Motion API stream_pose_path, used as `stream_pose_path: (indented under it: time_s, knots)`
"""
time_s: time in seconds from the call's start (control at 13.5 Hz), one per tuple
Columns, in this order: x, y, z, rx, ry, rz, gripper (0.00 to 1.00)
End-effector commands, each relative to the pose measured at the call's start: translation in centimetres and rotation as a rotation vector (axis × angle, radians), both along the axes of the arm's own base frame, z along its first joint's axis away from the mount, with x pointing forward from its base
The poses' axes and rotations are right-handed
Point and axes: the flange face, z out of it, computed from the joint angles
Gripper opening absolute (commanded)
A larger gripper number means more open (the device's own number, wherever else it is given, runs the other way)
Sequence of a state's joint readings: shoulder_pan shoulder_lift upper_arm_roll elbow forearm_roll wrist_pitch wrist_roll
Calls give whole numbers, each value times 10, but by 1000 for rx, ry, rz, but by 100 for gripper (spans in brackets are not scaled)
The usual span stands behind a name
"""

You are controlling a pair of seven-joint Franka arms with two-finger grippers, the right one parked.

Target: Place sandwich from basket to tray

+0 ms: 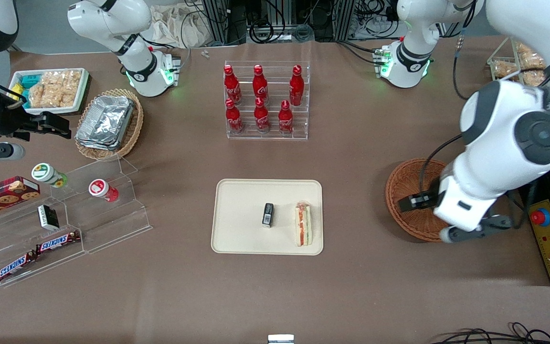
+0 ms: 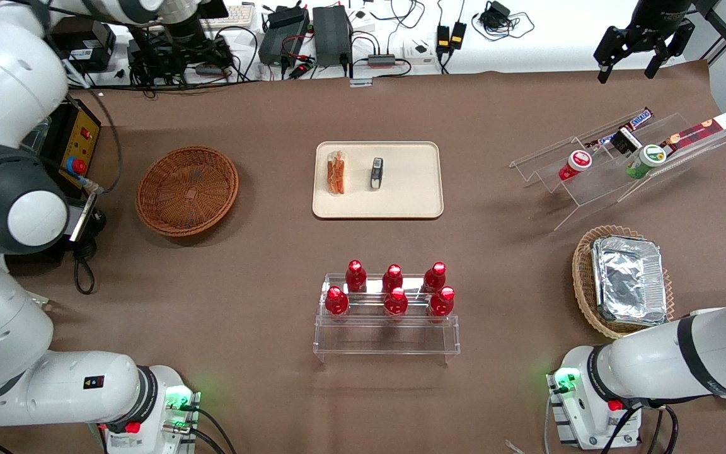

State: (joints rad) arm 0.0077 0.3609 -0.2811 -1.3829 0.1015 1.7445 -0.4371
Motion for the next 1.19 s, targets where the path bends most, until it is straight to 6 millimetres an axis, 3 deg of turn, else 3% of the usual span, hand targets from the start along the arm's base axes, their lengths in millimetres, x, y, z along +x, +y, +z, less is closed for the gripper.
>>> stream_pose_path:
  time_s: [0.0,0.3,0.74,1.11]
  knots:
    - [-43,54,-2,48,11,-126,100]
    - [-79,128,-9,75,17,-302,100]
    - [-65,130,10,-61,9,-296,100]
    - [-65,125,6,-35,32,-315,100]
